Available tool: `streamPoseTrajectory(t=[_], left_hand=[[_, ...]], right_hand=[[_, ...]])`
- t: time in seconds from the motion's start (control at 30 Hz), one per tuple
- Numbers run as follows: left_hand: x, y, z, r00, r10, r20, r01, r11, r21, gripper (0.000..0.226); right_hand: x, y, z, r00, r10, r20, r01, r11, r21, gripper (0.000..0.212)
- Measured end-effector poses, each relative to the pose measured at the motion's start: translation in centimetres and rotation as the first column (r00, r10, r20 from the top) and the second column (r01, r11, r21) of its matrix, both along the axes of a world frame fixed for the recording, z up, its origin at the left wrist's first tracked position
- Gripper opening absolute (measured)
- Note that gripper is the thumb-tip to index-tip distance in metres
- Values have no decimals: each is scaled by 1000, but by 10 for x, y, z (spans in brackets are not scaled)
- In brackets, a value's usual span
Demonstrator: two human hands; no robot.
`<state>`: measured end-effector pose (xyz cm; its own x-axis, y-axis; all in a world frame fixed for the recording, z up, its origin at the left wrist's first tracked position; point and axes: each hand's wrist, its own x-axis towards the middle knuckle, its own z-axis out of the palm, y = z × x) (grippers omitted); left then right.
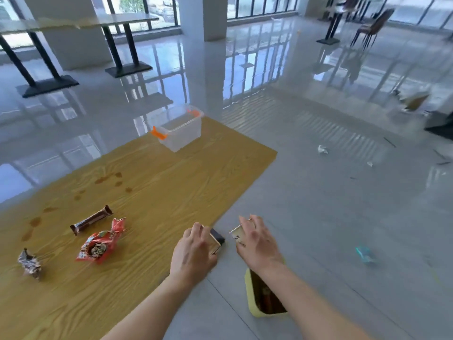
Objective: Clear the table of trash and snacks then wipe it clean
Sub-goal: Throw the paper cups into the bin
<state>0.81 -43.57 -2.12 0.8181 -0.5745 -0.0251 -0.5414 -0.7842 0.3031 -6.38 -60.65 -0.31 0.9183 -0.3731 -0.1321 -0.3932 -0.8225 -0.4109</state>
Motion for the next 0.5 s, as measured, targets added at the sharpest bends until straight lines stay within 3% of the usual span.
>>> streamPoseTrajectory(t=[0.2,0.5], left_hand=[[-41,-90,-26,997,-50,-60,51,999,18,63],[-62,-174,-108,962,-154,-224,173,983,69,65]], right_hand=[[-54,-87,-37,992,-83,-96,87,995,39,64],[-93,-158,-127,947,-194,-257,224,970,96,64]])
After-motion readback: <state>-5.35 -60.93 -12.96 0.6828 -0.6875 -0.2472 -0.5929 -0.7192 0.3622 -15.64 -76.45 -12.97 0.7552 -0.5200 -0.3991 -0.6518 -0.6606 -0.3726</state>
